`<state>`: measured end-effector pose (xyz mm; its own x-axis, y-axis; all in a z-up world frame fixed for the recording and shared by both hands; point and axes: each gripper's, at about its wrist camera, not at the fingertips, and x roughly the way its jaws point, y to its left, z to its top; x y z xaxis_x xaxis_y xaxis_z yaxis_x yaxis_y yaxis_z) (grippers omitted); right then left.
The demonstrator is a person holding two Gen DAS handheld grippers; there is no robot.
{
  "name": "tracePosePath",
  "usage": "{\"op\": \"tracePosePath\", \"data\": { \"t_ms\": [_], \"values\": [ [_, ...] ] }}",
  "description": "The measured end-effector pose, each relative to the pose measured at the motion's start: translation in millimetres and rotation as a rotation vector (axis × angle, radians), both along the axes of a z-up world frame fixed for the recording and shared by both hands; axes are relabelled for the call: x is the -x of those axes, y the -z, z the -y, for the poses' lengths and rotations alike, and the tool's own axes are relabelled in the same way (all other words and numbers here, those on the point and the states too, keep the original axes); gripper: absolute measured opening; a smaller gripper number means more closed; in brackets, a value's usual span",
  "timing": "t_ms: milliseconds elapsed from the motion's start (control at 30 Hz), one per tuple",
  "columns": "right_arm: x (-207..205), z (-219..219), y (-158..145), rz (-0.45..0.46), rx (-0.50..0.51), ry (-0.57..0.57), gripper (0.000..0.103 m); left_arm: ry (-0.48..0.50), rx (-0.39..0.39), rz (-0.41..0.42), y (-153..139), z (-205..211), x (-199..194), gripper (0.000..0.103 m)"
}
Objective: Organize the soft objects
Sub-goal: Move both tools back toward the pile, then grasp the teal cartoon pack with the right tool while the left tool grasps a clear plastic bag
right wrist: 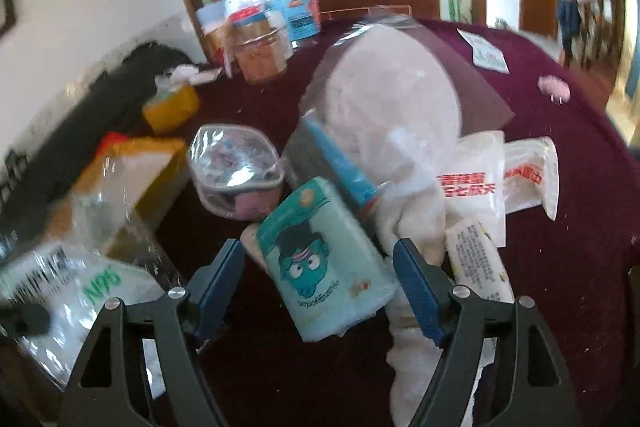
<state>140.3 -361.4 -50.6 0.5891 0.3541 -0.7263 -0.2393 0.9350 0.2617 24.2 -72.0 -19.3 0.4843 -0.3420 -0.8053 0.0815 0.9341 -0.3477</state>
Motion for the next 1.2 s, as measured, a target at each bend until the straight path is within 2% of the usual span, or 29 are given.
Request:
{"op": "tracePosePath", "data": {
  "t_ms": [133,267,300,367,433,567,700,733,767,867,1100,1200],
  "values": [
    [15.1,-21.9,2.9,0.031,0.096,-0.052,0.075,-0.013,0.024,-0.009,1.0,-5.9,0.5,0.004],
    [17.0,-30.0,11.1,0.026,0.157,-0.040,0.040,-0.006,0.031,-0.020,2.8,-4.0,0.7,0.004],
    [13.2,-27.5,15.7,-0.001,0.152,-0.026,0.037,-0.002,0.033,-0.018,2.2,-3.3,1.5,0.004],
    [14.1,-18.3,13.9,-0.010,0.106,-0.002,0.015,-0.001,0.032,-0.011,1.3,-0.2,1.4,0.004],
    [17.9,-11.9,12.5,-0.021,0.067,0.003,0.012,0.011,0.023,-0.002,0.6,6.1,1.1,0.004],
    [32.7,5.7,17.6,-0.044,-0.029,0.028,0.012,0.048,-0.005,0.004,5.0,19.7,-0.5,0.004],
    [37.6,6.5,18.2,-0.042,-0.041,0.018,0.014,0.055,-0.024,-0.011,13.8,29.8,-7.9,0.005],
    [36.3,4.6,19.2,-0.048,-0.041,0.012,0.021,0.056,-0.030,-0.016,16.5,31.7,-9.1,0.005],
    [35.0,3.1,19.7,-0.050,-0.038,0.020,0.034,0.053,-0.037,-0.023,19.6,33.1,-10.9,0.005],
    [35.7,1.8,18.6,-0.045,-0.027,0.027,0.059,0.049,-0.035,-0.038,26.3,34.7,-14.6,0.005],
    [25.6,-24.5,16.7,-0.053,0.065,0.003,0.062,0.015,-0.027,-0.032,32.7,27.2,-14.9,0.004],
    [27.5,-33.5,18.0,-0.037,0.097,-0.003,0.057,0.001,0.002,-0.018,28.2,17.3,-12.7,0.003]
  ]
}}
